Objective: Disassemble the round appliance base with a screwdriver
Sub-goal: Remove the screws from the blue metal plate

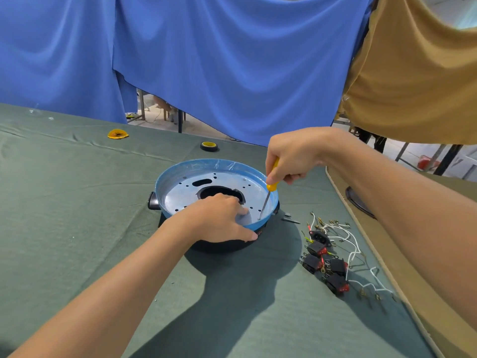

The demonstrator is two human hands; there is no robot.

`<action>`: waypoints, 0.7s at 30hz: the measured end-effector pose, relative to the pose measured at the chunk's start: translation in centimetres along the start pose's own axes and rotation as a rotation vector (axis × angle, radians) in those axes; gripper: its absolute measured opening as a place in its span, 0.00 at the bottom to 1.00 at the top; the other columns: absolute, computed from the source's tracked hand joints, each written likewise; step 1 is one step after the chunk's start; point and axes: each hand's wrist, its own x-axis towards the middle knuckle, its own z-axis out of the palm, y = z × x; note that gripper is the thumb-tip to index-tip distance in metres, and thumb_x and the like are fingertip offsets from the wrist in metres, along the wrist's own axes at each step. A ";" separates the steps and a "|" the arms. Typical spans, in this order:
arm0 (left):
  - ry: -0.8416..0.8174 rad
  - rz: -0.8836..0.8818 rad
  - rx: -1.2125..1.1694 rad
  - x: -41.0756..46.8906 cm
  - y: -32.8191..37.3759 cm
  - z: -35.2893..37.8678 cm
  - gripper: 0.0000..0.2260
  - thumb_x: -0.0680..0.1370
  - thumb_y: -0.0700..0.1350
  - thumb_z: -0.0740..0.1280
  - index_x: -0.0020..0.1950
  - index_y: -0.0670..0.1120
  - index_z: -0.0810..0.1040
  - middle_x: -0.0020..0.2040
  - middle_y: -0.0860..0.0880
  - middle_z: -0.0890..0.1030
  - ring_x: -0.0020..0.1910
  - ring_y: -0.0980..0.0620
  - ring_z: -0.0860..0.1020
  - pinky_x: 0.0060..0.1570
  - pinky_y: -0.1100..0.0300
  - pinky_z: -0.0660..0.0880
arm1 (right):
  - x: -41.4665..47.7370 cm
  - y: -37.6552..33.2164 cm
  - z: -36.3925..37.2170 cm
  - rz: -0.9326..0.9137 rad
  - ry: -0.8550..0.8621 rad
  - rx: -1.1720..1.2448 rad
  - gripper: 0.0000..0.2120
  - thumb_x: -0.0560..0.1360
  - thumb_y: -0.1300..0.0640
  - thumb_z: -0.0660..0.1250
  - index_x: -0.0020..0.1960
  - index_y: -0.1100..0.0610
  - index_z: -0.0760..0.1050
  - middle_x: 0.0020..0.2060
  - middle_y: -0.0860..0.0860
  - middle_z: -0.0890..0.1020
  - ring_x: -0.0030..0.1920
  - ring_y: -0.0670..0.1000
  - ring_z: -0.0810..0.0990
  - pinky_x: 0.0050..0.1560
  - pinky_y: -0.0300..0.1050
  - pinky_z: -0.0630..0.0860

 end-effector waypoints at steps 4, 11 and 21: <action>0.048 0.035 0.010 0.1 0.5 0.2 0.26 0.75 0.65 0.63 0.57 0.44 0.79 0.57 0.44 0.77 0.57 0.43 0.73 0.52 0.51 0.71 | -0.5 0.2 -0.1 -0.075 0.025 -0.122 0.03 0.72 0.51 0.71 0.45 0.47 0.83 0.29 0.47 0.83 0.26 0.41 0.75 0.35 0.39 0.75; 0.175 -0.043 0.004 0.5 2.2 1.3 0.20 0.75 0.62 0.63 0.34 0.49 0.62 0.44 0.47 0.70 0.48 0.41 0.72 0.45 0.50 0.67 | 0.8 0.2 -0.3 -0.001 -0.049 -0.104 0.08 0.74 0.48 0.69 0.44 0.53 0.81 0.19 0.43 0.75 0.21 0.45 0.71 0.27 0.35 0.71; 0.201 -0.064 -0.070 0.7 2.3 1.5 0.21 0.73 0.61 0.65 0.32 0.48 0.61 0.41 0.47 0.69 0.43 0.42 0.71 0.44 0.49 0.68 | 1.5 0.3 -0.5 0.074 -0.099 -0.144 0.10 0.73 0.50 0.70 0.33 0.50 0.79 0.21 0.45 0.75 0.26 0.50 0.70 0.30 0.39 0.69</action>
